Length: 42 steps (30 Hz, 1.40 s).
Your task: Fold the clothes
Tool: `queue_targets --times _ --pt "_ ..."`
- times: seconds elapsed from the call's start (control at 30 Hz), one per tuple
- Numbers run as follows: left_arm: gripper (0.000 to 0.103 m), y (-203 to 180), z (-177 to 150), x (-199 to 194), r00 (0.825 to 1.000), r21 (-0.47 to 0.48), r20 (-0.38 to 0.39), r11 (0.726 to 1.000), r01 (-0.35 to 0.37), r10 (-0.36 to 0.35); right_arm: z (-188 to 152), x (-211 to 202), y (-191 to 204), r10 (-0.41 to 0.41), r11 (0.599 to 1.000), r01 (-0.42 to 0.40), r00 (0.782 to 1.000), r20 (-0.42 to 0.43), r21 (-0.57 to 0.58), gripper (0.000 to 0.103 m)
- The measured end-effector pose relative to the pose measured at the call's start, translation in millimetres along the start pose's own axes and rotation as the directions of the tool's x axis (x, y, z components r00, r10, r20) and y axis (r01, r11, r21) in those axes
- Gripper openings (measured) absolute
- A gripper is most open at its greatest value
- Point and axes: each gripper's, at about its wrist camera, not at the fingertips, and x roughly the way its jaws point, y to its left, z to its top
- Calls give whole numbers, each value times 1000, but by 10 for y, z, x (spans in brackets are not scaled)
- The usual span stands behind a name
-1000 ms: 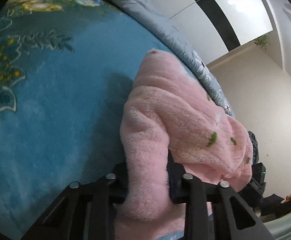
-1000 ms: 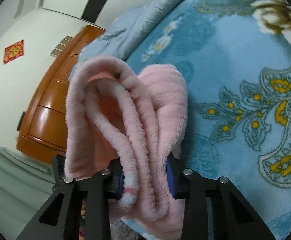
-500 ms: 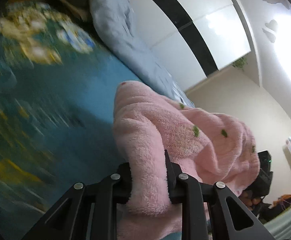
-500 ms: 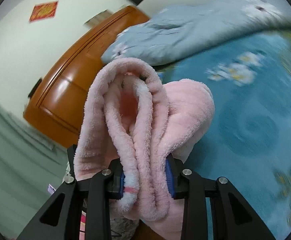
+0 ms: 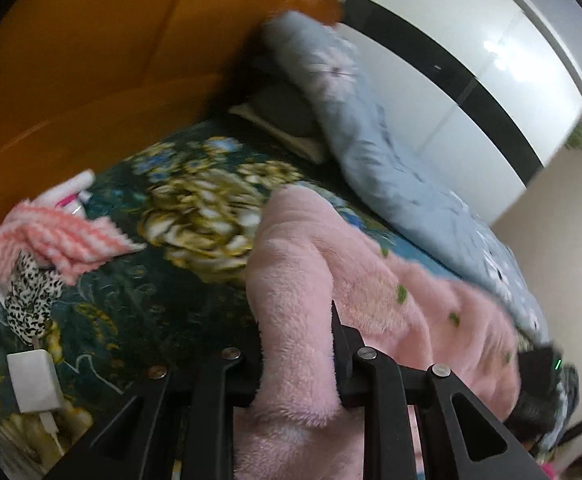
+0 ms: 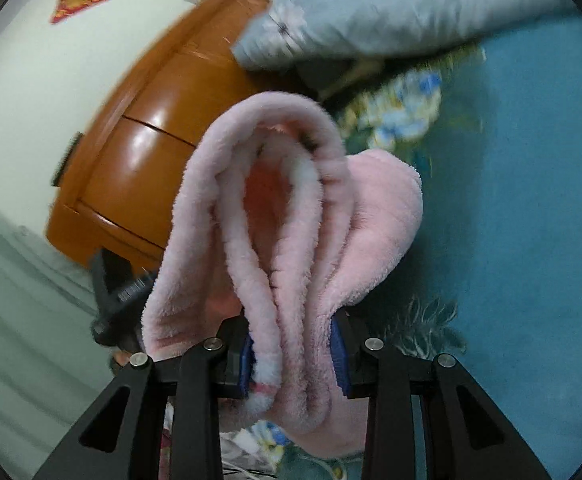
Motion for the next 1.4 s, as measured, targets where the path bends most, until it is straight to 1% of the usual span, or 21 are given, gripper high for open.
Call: queue_targets --times 0.07,0.17,0.27,0.33,0.47,0.5,0.53,0.57,0.63,0.7,0.77,0.9,0.97,1.0,1.03,1.1,1.13,1.2,1.27,1.33,1.4 --pt "24 196 -106 198 999 -56 -40 998 -33 30 -104 121 -160 -21 1000 22 999 -30 18 33" --pt "24 435 -311 381 993 -97 -92 992 -83 74 -192 199 -379 -29 998 31 998 -48 50 33" --pt "26 611 -413 417 990 -156 -124 983 -93 74 -203 171 -532 -40 997 43 998 -54 71 35" --pt "28 589 -429 402 987 -162 -132 980 -112 91 -203 163 -571 -49 996 54 997 -67 75 36" --pt "31 418 -445 286 980 -124 -144 979 -159 141 -204 -17 -490 -77 996 81 993 -85 42 38" --pt "35 370 -437 255 975 -96 -145 978 -186 171 -199 -125 -443 -100 995 101 991 -87 6 38" --pt "37 289 -436 183 967 -55 -135 973 -224 215 -192 -232 -403 -126 992 124 989 -80 -28 38" --pt "39 197 -439 82 959 -10 -108 964 -265 262 -178 -364 -362 -162 985 158 985 -58 -66 38" --pt "47 58 -442 -117 947 39 -29 947 -319 320 -106 -620 -242 -230 964 230 973 12 -133 38" --pt "60 -34 -419 -250 949 33 34 948 -316 315 22 -794 -63 -253 947 264 964 81 -181 39" --pt "63 -106 -391 -310 951 23 72 952 -304 302 166 -774 185 -243 936 262 964 106 -234 39" --pt "63 -177 -422 -111 945 73 50 943 -325 322 138 -429 695 -225 894 241 971 87 -379 43" --pt "63 -147 -484 -8 949 90 30 944 -316 315 80 -242 790 -199 881 208 978 66 -424 43" --pt "63 -116 -525 35 950 96 20 945 -313 313 73 -129 785 -199 880 203 978 54 -430 43" --pt "63 -83 -564 77 949 100 11 944 -314 314 58 -33 730 -223 876 224 973 53 -426 43" --pt "63 -39 -630 129 941 107 -6 936 -335 338 27 102 517 -294 868 292 954 60 -401 43" --pt "63 -21 -657 150 938 107 -16 933 -343 346 33 139 419 -311 872 307 949 54 -382 43" --pt "63 32 -665 195 939 89 -38 937 -339 343 68 228 256 -331 883 322 943 33 -342 43" --pt "63 43 -662 220 943 83 -40 941 -327 331 89 246 142 -321 902 314 947 24 -295 43" --pt "63 51 -673 276 938 91 -57 938 -335 341 96 196 53 -291 925 287 957 23 -250 43" --pt "63 39 -684 309 933 103 -61 932 -347 354 94 197 63 -296 923 292 955 20 -251 43"
